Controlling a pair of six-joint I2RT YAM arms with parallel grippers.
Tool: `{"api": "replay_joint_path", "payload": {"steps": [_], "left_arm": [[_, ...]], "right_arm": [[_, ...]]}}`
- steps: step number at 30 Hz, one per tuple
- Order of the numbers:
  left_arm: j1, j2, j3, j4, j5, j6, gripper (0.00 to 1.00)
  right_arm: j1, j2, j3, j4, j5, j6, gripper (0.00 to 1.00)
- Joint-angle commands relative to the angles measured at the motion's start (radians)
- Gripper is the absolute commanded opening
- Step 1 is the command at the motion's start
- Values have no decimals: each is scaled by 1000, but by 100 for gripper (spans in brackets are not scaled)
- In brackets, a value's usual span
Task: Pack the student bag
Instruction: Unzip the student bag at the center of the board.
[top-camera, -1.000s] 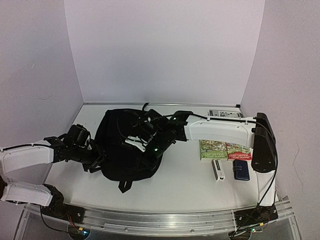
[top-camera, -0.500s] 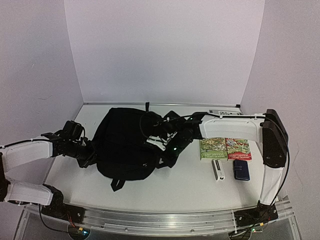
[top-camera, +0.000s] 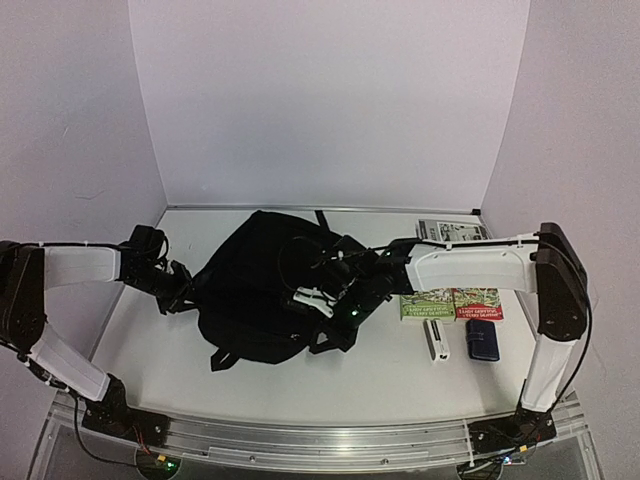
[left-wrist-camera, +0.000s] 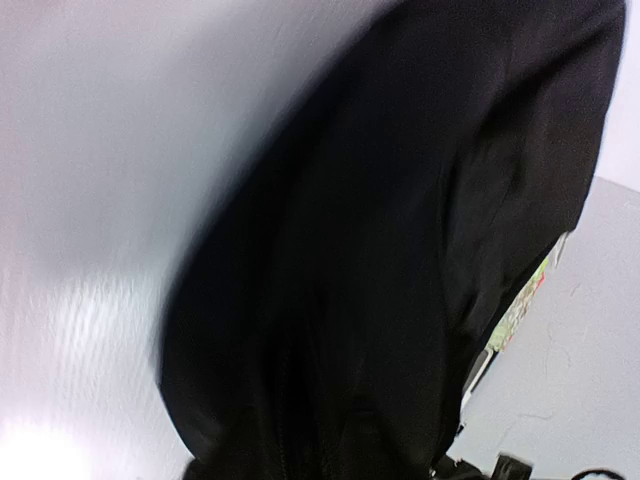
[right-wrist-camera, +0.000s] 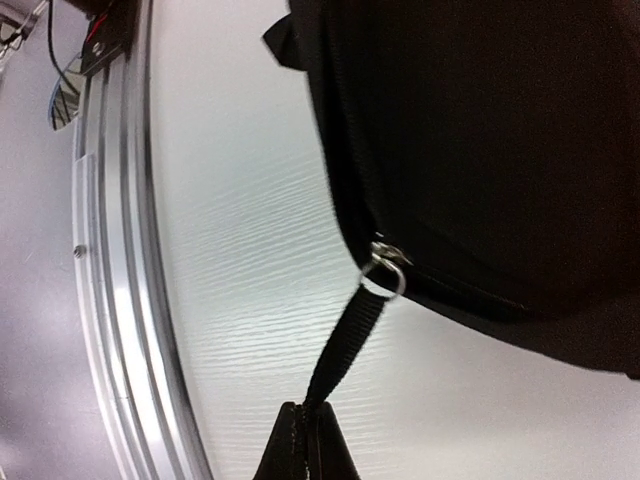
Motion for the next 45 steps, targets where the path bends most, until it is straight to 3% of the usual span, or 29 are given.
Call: {"api": "replay_joint_path", "payload": {"steps": [1, 5, 12, 17, 24, 29, 35, 39, 45], "left_arm": [[6, -59, 65, 68, -63, 39, 49], [-64, -211, 8, -27, -126, 9, 69], [-236, -415, -100, -93, -190, -94, 76], [-306, -532, -122, -78, -160, 52, 77], [-308, -673, -100, -70, -94, 293, 79], [-310, -646, -105, 18, -160, 400, 71], [-379, -545, -71, 100, -154, 508, 71], [-555, -402, 11, 28, -314, 589, 71], [-819, -65, 219, -140, -534, 732, 72]], "right_arm": [[21, -5, 62, -117, -6, 22, 0], [22, 92, 178, -115, -6, 37, 0], [42, 225, 378, -114, -71, 102, 0], [46, 247, 429, -114, -92, 121, 0], [11, 172, 301, -114, -75, 119, 0], [-72, 143, 243, -113, -147, 154, 0], [-88, 136, 225, -113, -197, 172, 0], [-115, 143, 227, -111, -215, 185, 0], [-136, 140, 216, -109, -223, 189, 0]]}}
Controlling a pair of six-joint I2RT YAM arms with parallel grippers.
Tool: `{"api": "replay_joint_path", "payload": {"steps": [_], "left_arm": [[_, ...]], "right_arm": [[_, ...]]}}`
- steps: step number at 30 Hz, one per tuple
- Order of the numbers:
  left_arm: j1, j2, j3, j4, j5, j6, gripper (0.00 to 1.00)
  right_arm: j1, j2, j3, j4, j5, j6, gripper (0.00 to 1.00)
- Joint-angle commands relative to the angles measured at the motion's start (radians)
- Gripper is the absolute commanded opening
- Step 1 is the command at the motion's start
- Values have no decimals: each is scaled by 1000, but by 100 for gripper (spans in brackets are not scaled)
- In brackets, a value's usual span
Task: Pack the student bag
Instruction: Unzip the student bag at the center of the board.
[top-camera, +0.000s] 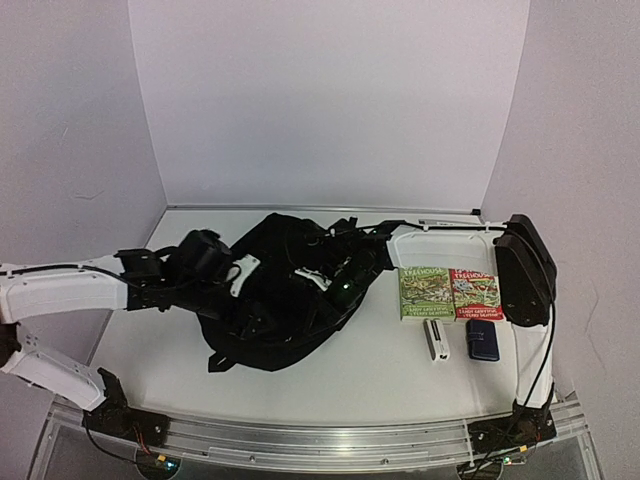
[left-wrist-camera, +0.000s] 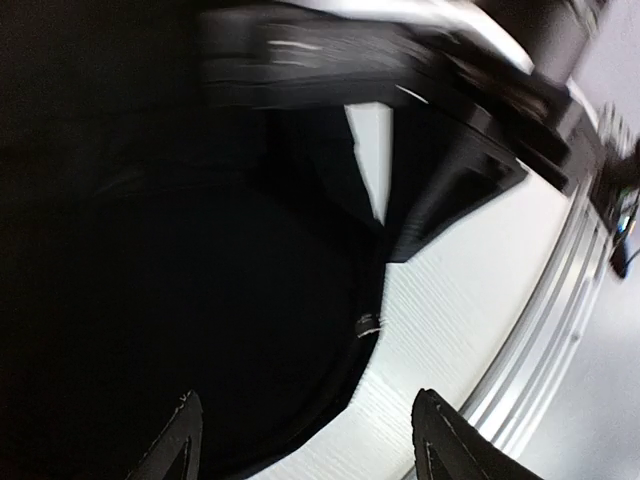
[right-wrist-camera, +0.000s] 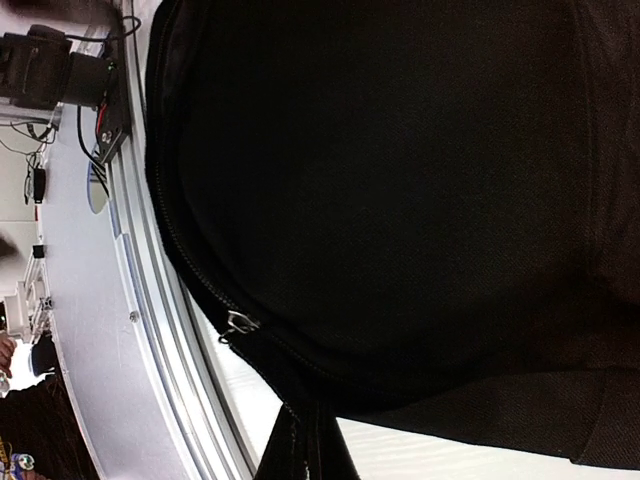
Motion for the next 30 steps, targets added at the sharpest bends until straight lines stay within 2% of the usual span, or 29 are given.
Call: {"api": "replay_joint_path", "payload": {"steps": [1, 4, 8, 12, 18, 23, 30], "left_arm": [[-151, 213, 169, -126, -190, 158, 71], [-198, 311, 227, -148, -220, 194, 70], [-207, 366, 269, -166, -224, 221, 67], [-212, 398, 277, -210, -202, 224, 56], [-213, 320, 222, -231, -240, 174, 22], [-212, 270, 205, -264, -269, 134, 1], [-218, 264, 193, -296, -253, 119, 0]], "right_arm": [[-16, -56, -15, 2, -27, 13, 0], [-16, -58, -23, 3, -25, 13, 0], [-16, -70, -37, 6, -19, 11, 0], [-16, -86, -53, 5, -3, 6, 0], [-33, -86, -61, 5, 17, 1, 0], [-74, -82, -64, 2, 46, -18, 0], [-180, -66, -65, -6, 127, -60, 0]]}}
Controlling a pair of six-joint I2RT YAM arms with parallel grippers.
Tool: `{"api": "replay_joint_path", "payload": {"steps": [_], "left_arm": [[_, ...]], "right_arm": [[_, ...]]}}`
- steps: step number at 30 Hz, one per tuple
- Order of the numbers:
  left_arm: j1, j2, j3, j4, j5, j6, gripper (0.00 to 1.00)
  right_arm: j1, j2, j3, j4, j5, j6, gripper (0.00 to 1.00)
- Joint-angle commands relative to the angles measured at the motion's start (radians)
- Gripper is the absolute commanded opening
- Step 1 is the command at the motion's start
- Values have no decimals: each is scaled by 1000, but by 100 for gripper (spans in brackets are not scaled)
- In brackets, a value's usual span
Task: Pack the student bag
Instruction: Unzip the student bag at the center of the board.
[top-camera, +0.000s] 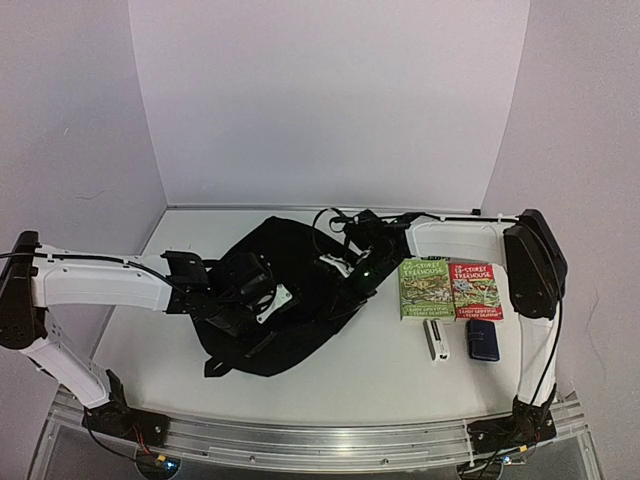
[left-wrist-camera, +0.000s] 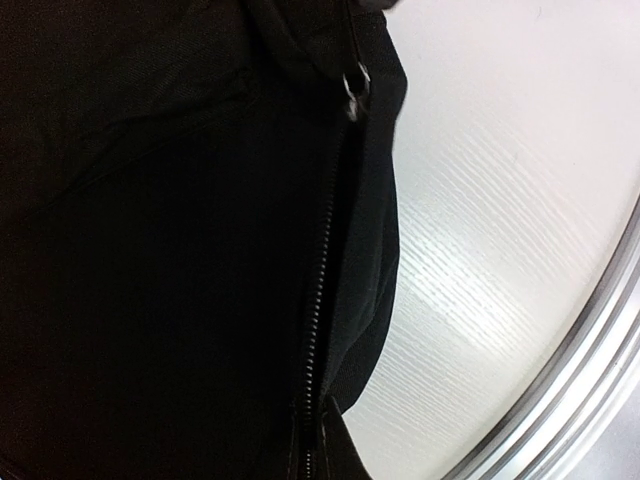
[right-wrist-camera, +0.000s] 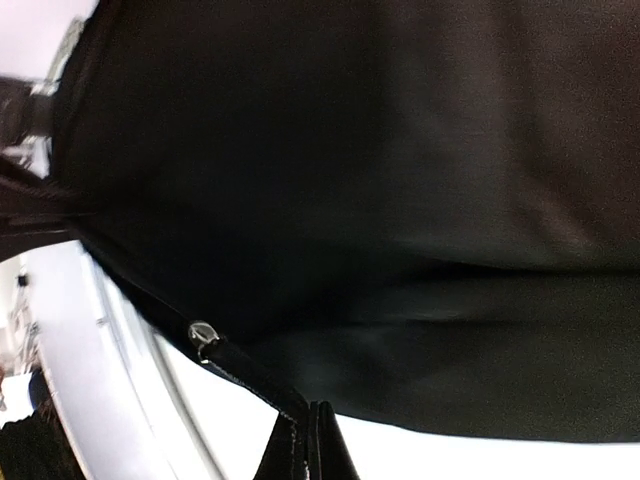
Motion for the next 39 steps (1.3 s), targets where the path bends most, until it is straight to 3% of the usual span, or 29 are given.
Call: {"api": "replay_joint_path", "payload": {"steps": [1, 20, 22, 24, 31, 35, 39], "left_arm": [[-9, -28, -6, -68, -11, -25, 0], [-17, -20, -15, -29, 1, -53, 0], [-19, -21, -16, -19, -3, -60, 0], [-20, -28, -20, -3, -32, -75, 0], [-20, 43, 7, 38, -93, -79, 3], [-20, 82, 23, 19, -88, -98, 0], [-20, 37, -16, 19, -77, -142, 0]], "right_arm": [[-86, -25, -5, -10, 110, -46, 0], [-159, 142, 147, -24, 500, -96, 0], [-161, 137, 166, -40, 485, -88, 0], [-146, 100, 155, -76, 367, -97, 0], [-15, -32, 77, -88, 224, -51, 0], [-52, 29, 93, -103, 323, -76, 0], [-190, 135, 163, -112, 456, -125, 0]]}}
